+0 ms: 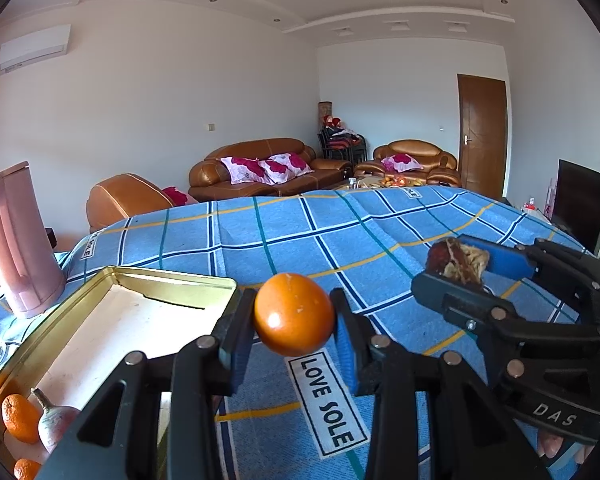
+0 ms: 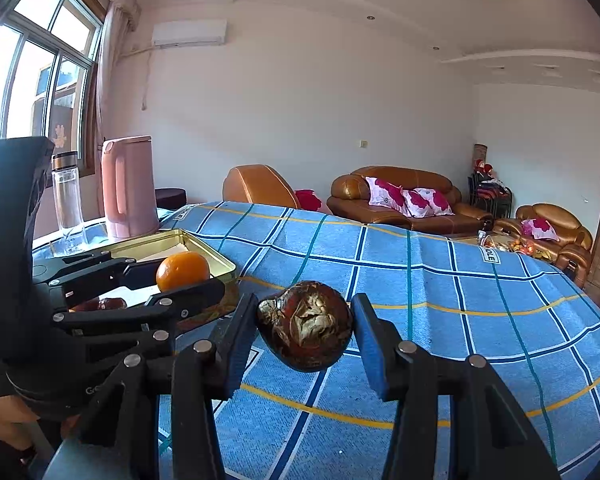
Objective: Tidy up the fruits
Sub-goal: 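Carry the mandarin in the left tool while the right tool carries the brown fruit to the tray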
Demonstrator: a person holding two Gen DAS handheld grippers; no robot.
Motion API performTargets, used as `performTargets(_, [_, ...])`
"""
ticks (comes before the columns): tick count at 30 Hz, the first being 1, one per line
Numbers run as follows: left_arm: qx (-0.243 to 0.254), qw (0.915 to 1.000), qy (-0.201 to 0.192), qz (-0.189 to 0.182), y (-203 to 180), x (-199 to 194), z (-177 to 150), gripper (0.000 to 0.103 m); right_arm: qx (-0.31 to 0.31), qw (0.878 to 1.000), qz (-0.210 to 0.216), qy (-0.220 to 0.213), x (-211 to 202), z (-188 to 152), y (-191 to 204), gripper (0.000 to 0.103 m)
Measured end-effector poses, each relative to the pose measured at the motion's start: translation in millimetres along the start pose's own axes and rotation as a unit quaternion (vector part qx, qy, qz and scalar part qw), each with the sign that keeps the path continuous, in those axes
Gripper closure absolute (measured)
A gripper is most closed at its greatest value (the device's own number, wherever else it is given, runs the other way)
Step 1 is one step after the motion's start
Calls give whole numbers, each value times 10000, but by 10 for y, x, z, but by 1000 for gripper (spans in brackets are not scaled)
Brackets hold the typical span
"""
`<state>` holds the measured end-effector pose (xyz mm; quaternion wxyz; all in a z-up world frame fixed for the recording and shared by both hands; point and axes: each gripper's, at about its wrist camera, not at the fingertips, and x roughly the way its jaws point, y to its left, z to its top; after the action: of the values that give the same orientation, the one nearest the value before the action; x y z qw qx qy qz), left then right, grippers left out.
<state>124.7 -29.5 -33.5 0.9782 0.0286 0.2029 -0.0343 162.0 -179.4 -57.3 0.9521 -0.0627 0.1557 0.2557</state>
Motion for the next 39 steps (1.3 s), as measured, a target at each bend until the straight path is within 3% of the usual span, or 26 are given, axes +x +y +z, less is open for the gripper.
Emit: performTargets(39, [-410,9982,-209,374,642,-481,-204,65,-477,9972,576,96,97,39,768,53])
